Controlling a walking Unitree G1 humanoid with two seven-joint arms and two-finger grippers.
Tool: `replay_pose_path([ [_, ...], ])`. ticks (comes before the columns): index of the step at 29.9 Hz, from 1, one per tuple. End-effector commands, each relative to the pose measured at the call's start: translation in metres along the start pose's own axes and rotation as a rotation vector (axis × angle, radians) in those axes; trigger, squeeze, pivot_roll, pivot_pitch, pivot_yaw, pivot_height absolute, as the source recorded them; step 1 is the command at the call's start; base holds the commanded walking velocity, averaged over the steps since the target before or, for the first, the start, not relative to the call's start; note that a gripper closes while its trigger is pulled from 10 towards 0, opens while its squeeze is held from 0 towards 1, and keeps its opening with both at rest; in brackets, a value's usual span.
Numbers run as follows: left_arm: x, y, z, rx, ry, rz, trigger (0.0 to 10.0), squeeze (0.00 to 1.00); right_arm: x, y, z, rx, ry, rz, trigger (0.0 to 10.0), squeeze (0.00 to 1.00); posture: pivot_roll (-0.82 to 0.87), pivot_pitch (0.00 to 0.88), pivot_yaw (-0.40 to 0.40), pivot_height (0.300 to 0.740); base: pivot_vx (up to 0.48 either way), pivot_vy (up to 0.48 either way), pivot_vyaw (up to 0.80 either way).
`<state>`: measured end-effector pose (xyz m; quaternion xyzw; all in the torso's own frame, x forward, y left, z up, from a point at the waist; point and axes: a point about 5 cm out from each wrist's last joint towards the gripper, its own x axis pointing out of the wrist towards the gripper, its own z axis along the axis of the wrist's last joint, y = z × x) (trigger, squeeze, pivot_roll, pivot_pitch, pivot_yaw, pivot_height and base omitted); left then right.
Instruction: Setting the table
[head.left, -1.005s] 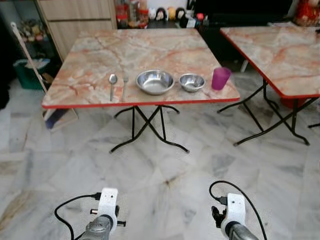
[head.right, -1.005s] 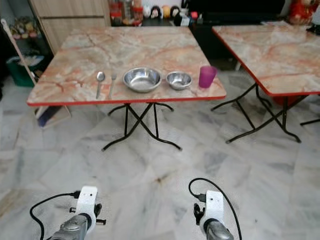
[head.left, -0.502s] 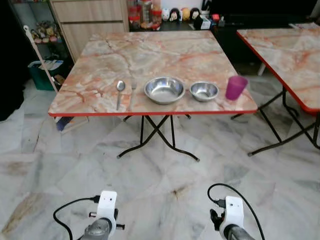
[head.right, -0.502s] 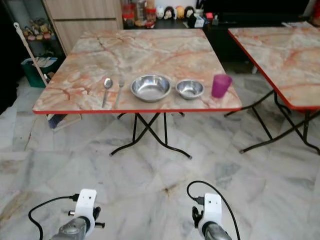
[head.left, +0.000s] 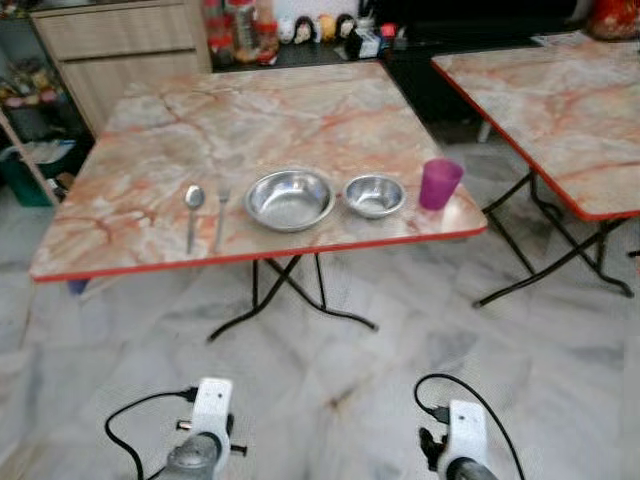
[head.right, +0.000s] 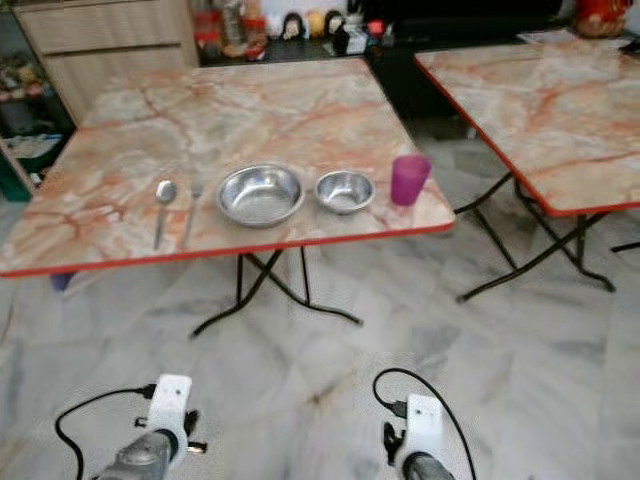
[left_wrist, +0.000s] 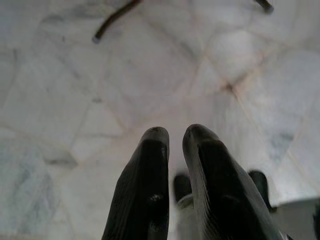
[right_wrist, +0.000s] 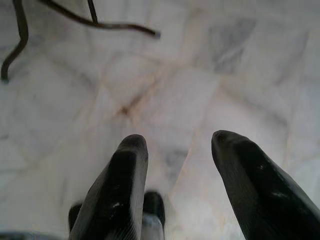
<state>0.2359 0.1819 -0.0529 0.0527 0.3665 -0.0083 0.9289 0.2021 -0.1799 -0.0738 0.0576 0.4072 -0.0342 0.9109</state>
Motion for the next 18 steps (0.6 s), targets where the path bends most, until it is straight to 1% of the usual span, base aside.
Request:
replay_pose_path([
  [1, -0.002, 0.0105, -0.0057, 0.02, 0.019, 0.019, 10.0, 0.0, 0.0008, 0.0108, -0.001, 0.017, -0.001, 0.02, 10.0, 0.0, 0.08, 0.068, -0.011, 0.731, 0.371, 0.0, 0.0],
  [8, -0.0023, 0.0166, -0.0039, 0.018, 0.008, 0.036, 10.0, 0.0, 0.0013, 0.0159, -0.0012, -0.008, 0.007, 0.045, 10.0, 0.0, 0.1, 0.073, -0.016, 0.731, 0.373, 0.0, 0.0],
  [18, -0.0031, 0.0191, -0.0054, 0.008, 0.008, 0.047, 10.0, 0.0, 0.0017, 0.015, 0.001, -0.024, 0.006, 0.053, 10.0, 0.0, 0.11, 0.072, -0.021, 0.731, 0.375, 0.0, 0.0],
])
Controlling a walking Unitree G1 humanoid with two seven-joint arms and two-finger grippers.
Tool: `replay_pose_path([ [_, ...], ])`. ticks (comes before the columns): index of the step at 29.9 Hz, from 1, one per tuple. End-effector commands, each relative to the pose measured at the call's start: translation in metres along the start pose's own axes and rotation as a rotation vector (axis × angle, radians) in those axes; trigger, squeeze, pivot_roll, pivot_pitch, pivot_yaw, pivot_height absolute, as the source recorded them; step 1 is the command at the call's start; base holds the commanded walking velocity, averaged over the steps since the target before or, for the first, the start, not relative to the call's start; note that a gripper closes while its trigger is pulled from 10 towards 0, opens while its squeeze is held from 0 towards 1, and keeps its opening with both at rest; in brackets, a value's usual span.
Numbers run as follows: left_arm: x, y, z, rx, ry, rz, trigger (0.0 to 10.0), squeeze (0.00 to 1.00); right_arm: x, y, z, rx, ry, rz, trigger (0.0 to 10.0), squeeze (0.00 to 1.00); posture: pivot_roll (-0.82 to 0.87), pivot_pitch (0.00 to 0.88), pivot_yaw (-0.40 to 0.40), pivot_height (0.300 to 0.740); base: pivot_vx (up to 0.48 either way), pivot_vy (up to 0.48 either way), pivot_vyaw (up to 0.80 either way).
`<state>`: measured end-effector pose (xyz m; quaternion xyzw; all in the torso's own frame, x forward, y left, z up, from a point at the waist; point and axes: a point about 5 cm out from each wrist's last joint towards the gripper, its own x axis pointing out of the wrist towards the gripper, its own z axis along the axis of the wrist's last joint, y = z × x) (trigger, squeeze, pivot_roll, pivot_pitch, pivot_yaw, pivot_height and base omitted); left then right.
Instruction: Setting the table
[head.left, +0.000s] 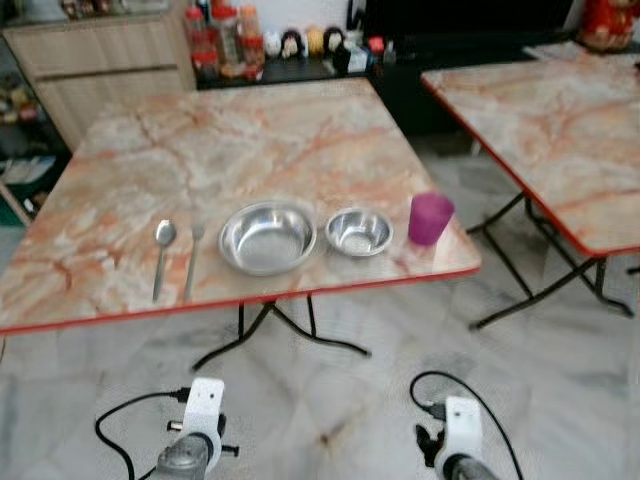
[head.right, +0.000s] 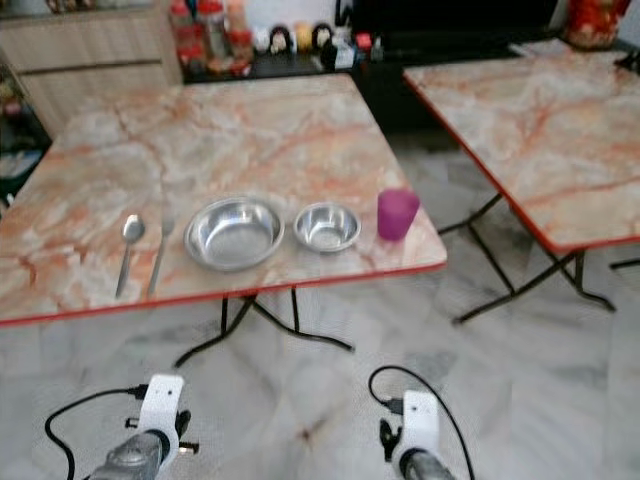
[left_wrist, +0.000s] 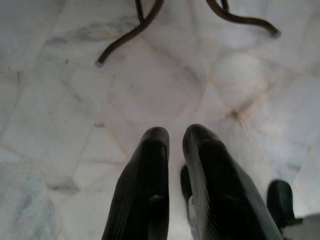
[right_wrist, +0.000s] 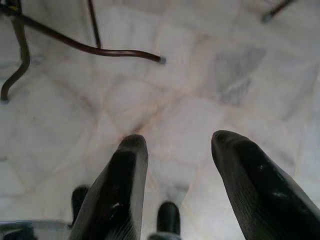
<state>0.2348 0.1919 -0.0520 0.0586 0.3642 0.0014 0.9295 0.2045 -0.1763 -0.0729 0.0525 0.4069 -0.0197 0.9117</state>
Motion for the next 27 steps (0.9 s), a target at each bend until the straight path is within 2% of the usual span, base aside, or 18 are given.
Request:
replay_pose_path([
  [1, -0.002, 0.009, -0.004, 0.004, 0.011, 0.024, 10.0, 0.0, 0.001, 0.011, -0.001, -0.003, 0.005, 0.03, 10.0, 0.0, 0.11, 0.072, -0.021, 0.731, 0.375, 0.0, 0.0],
  [4, -0.002, 0.003, -0.008, -0.008, 0.018, 0.02, 10.0, 0.0, 0.002, 0.009, 0.004, -0.056, -0.006, 0.045, 10.0, 0.0, 0.13, 0.06, -0.035, 0.731, 0.372, 0.0, 0.0],
  [7, -0.002, 0.003, -0.008, -0.008, 0.018, 0.02, 10.0, 0.0, 0.002, 0.009, 0.004, -0.056, -0.006, 0.045, 10.0, 0.0, 0.13, 0.06, -0.035, 0.731, 0.374, 0.0, 0.53],
  [8, -0.002, 0.003, -0.007, -0.02, 0.016, 0.022, 10.0, 0.0, 0.002, 0.01, 0.006, -0.024, -0.009, 0.045, 10.0, 0.0, 0.13, 0.07, -0.043, 0.731, 0.368, 0.0, 0.0],
  [12, -0.003, 0.003, -0.009, -0.041, 0.019, 0.023, 10.0, 0.0, 0.003, 0.01, 0.009, -0.023, -0.012, 0.045, 10.0, 0.0, 0.14, 0.078, -0.047, 0.731, 0.308, 0.0, 0.0],
  [17, -0.004, 0.005, -0.014, -0.041, 0.043, 0.032, 10.0, 0.0, 0.003, 0.01, 0.007, -0.026, 0.002, 0.044, 10.0, 0.0, 0.15, 0.093, -0.051, 0.731, 0.0, 0.0, 0.0],
  [22, -0.006, 0.02, -0.017, -0.102, 0.048, 0.121, 10.0, 0.0, 0.003, 0.013, 0.006, -0.027, 0.01, 0.052, 10.0, 0.0, 0.16, 0.105, -0.048, 0.731, 0.0, 0.0, 0.0],
  [27, -0.012, 0.039, -0.03, -0.215, 0.074, 0.215, 10.0, 0.0, 0.003, 0.016, 0.005, -0.025, 0.015, 0.06, 10.0, 0.0, 0.17, 0.11, -0.046, 0.731, 0.0, 0.0, 0.0],
])
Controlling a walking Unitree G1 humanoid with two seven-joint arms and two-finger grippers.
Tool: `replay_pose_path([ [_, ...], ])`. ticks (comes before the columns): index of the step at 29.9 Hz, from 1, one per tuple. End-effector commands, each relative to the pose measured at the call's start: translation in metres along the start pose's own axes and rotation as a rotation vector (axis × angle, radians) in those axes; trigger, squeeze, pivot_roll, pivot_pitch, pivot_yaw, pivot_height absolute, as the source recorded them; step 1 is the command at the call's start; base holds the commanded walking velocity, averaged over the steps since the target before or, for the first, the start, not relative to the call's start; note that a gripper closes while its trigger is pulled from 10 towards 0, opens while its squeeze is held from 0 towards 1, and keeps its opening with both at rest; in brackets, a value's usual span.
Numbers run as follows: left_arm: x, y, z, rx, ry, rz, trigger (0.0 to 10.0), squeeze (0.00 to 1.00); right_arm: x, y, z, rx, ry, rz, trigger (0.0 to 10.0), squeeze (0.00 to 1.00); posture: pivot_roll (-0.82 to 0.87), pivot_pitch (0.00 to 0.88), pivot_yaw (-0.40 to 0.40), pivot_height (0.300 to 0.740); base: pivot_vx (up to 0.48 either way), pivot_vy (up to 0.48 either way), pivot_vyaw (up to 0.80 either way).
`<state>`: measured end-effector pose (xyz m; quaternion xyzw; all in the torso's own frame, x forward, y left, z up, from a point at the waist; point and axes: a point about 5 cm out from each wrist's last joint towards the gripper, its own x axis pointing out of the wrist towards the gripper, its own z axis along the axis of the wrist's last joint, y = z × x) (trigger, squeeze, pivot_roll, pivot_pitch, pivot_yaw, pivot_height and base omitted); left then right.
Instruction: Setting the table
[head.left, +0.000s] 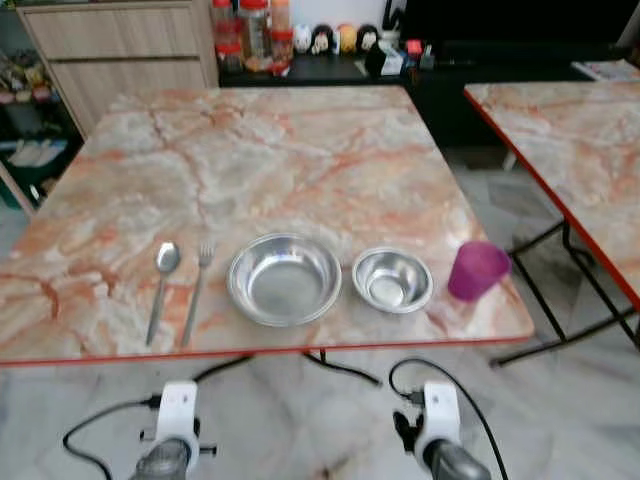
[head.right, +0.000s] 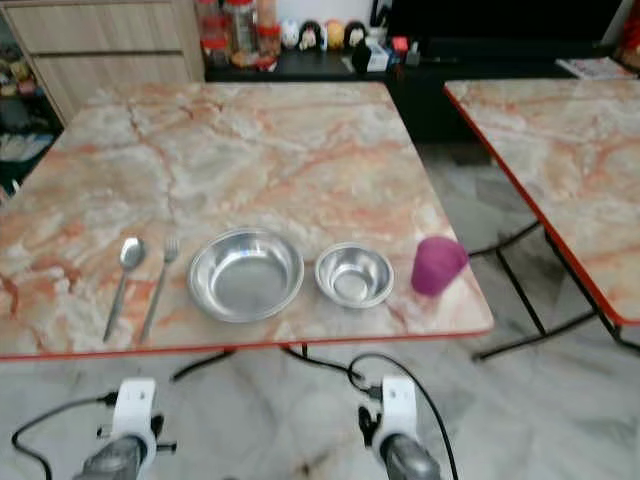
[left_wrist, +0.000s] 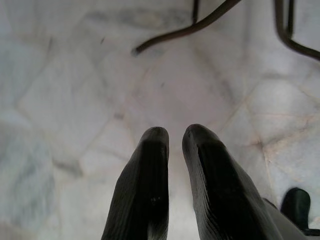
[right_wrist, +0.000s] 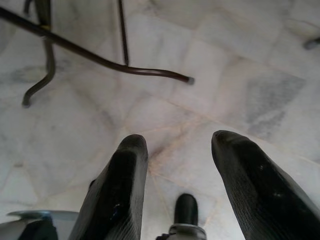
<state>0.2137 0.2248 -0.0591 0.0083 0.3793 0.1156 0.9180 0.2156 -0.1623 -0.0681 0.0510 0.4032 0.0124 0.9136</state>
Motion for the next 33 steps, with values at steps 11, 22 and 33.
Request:
replay_pose_path([
  [11, -0.004, 0.056, 0.016, -0.077, -0.111, 0.365, 10.0, 0.0, 0.0, 0.005, -0.005, 0.005, 0.023, 0.01, 10.0, 0.0, 0.16, 0.112, -0.046, 0.731, 0.0, 0.0, 0.0],
  [22, -0.046, 0.17, 0.076, -0.118, -0.404, 1.002, 10.0, 0.0, -0.001, 0.001, -0.009, -0.011, 0.042, 0.008, 10.0, 0.0, 0.19, 0.119, -0.056, 0.731, 0.0, 0.0, 0.0],
  [33, -0.075, 0.093, 0.261, -0.102, -1.116, 0.445, 10.0, 0.0, 0.001, 0.004, -0.001, -0.029, 0.027, 0.021, 10.0, 0.0, 0.18, 0.121, -0.065, 0.731, 0.0, 0.0, 0.0],
])
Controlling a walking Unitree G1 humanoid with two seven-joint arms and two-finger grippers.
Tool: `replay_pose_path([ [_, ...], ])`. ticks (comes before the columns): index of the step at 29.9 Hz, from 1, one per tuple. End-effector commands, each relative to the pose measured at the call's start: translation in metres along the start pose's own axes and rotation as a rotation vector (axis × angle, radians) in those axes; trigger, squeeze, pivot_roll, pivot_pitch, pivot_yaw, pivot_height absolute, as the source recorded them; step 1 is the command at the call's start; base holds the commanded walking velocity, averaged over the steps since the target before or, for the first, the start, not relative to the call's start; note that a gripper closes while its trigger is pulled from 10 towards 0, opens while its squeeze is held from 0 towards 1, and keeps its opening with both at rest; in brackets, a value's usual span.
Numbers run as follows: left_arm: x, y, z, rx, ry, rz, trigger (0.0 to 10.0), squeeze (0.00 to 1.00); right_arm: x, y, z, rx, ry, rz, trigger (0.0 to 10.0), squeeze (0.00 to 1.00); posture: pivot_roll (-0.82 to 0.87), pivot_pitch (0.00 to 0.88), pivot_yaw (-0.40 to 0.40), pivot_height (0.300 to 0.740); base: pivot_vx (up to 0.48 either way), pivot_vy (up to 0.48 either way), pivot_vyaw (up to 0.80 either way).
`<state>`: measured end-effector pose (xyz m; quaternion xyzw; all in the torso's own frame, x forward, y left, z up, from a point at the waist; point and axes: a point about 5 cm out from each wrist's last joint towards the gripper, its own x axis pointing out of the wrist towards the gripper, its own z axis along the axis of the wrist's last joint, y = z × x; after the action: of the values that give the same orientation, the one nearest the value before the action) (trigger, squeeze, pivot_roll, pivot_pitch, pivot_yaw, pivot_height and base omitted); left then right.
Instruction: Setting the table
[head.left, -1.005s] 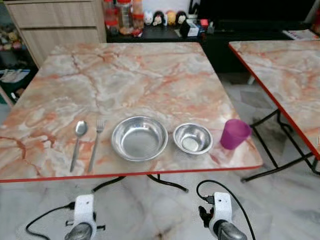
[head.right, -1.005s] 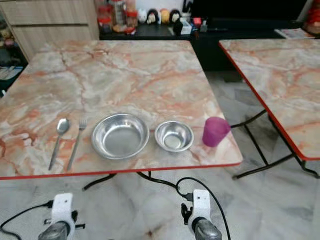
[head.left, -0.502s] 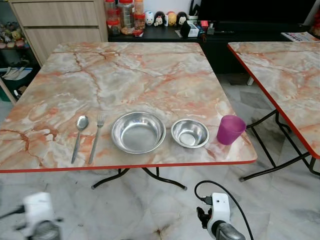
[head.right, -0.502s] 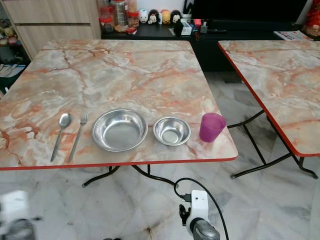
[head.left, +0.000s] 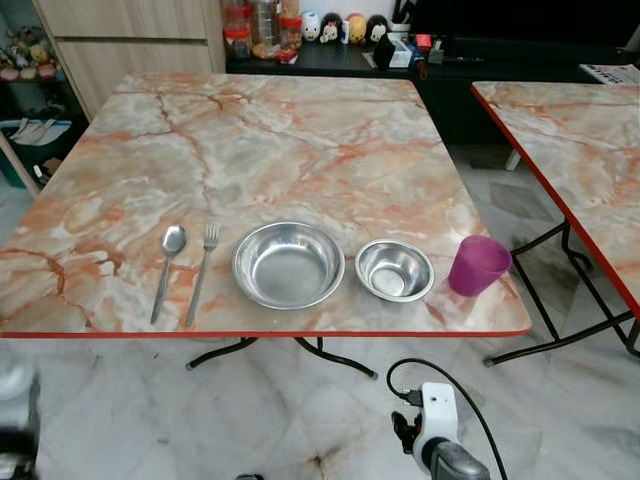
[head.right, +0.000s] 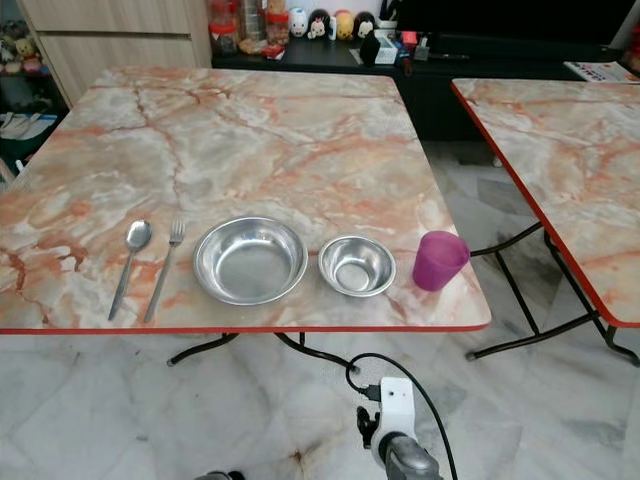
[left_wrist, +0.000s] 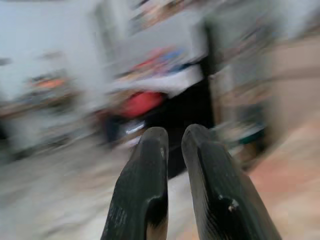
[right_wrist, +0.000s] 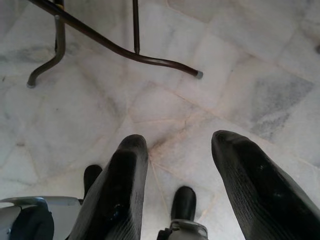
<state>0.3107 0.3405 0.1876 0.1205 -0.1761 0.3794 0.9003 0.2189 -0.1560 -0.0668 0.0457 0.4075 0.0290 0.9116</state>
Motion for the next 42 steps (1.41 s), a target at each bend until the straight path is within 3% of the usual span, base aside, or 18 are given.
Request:
replay_pose_path([
  [1, -0.005, -0.026, 0.006, -0.068, 0.004, -0.158, 10.0, 0.0, -0.001, -0.002, -0.004, -0.006, 0.015, -0.005, 10.0, 0.0, 0.18, 0.121, -0.065, 0.731, 0.0, 0.0, 0.0],
  [3, -0.011, -0.06, 0.018, -0.179, 0.021, -0.338, 10.0, 0.0, -0.001, -0.002, -0.004, -0.007, 0.014, -0.005, 10.0, 0.0, 0.18, 0.122, -0.062, 0.731, 0.0, 0.0, 0.0],
  [4, -0.022, -0.083, 0.025, -0.288, 0.058, -0.455, 10.0, 0.0, -0.001, -0.003, -0.004, -0.001, 0.013, -0.01, 10.0, 0.0, 0.16, 0.122, -0.056, 0.731, 0.0, 0.0, 0.0],
  [5, -0.022, -0.083, 0.025, -0.288, 0.058, -0.455, 10.0, 0.0, -0.001, -0.003, -0.004, -0.001, 0.013, -0.01, 10.0, 0.0, 0.16, 0.122, -0.056, 0.731, 0.0, 0.0, 0.0],
  [6, -0.032, -0.095, 0.029, -0.381, 0.093, -0.512, 10.0, 0.0, -0.002, -0.005, -0.005, 0.007, 0.012, -0.017, 10.0, 0.0, 0.15, 0.122, -0.056, 0.731, 0.0, 0.0, 0.0],
  [8, -0.039, -0.102, 0.031, -0.463, 0.126, -0.551, 10.0, 0.0, -0.002, -0.007, -0.007, 0.011, 0.013, -0.023, 10.0, 0.0, 0.14, 0.124, -0.054, 0.731, 0.0, 0.0, 0.0],
  [11, -0.042, -0.104, 0.032, -0.485, 0.134, -0.566, 10.0, 0.0, -0.003, -0.007, -0.007, 0.011, 0.013, -0.024, 10.0, 0.0, 0.14, 0.124, -0.054, 0.731, 0.0, 0.0, 0.0],
  [12, -0.045, -0.106, 0.03, -0.497, 0.148, -0.583, 10.0, 0.37, -0.003, -0.009, -0.009, 0.011, 0.017, -0.027, 10.0, 0.0, 0.14, 0.125, -0.055, 0.731, 0.0, 0.0, 0.0],
  [13, -0.052, -0.11, 0.026, -0.536, 0.184, -0.636, 10.0, 1.0, -0.005, -0.012, -0.014, 0.01, 0.029, -0.035, 10.0, 0.0, 0.14, 0.127, -0.056, 0.731, 0.0, 0.0, 0.0],
  [26, -0.067, -0.093, 0.016, -0.517, 0.311, -0.831, 10.0, 1.0, -0.004, -0.008, -0.012, -0.001, 0.03, -0.024, 10.0, 0.0, 0.15, 0.114, -0.047, 0.731, 0.0, 0.0, 0.0],
  [32, -0.076, -0.094, 0.015, -0.589, 0.404, -0.906, 10.0, 1.0, -0.002, -0.002, -0.01, -0.01, 0.025, -0.003, 10.0, 0.0, 0.16, 0.101, -0.041, 0.731, 0.0, 0.0, 0.0],
  [42, -0.082, -0.099, 0.017, -0.537, 0.452, -0.973, 10.0, 1.0, -0.003, -0.002, -0.013, -0.012, 0.034, 0.0, 10.0, 0.0, 0.16, 0.101, -0.038, 0.731, 0.0, 0.0, 0.0],
])
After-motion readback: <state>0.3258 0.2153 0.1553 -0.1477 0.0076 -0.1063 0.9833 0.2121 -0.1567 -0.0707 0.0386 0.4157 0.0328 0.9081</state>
